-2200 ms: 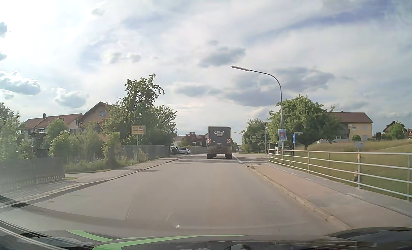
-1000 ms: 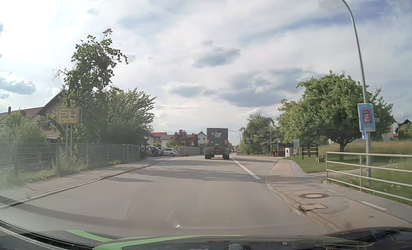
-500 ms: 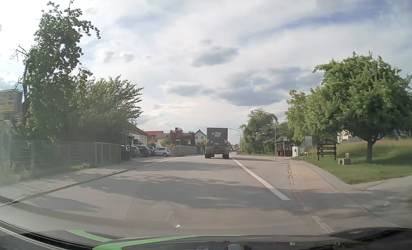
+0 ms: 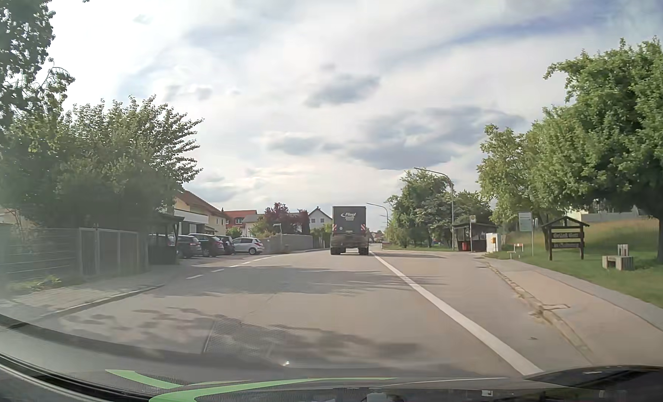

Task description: Follow the waypoints while adhering to traffic rules and regulations

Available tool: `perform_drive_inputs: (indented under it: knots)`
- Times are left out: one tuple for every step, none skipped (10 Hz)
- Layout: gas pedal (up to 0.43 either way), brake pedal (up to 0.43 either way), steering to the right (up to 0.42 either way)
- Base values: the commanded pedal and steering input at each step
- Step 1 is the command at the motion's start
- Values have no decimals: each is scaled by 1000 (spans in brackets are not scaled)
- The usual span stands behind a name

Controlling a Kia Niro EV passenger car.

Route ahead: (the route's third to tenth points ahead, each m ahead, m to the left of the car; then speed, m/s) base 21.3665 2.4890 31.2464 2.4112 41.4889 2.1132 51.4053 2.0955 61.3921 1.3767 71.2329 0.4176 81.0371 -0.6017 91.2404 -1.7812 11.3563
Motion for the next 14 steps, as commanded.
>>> perform_drive_inputs:
  knots:
    - [169,0,0]
    - [169,0,-1]
    - [169,0,-2]
    - [169,0,-2]
    - [169,0,-2]
    - [169,0,-2]
    - [169,0,-2]
    - [169,0,-2]
    - [169,0,-2]
    - [169,0,-2]
    - [169,0,-2]
    - [169,0,-1]
    - [169,0,-1]
    - [169,0,-1]
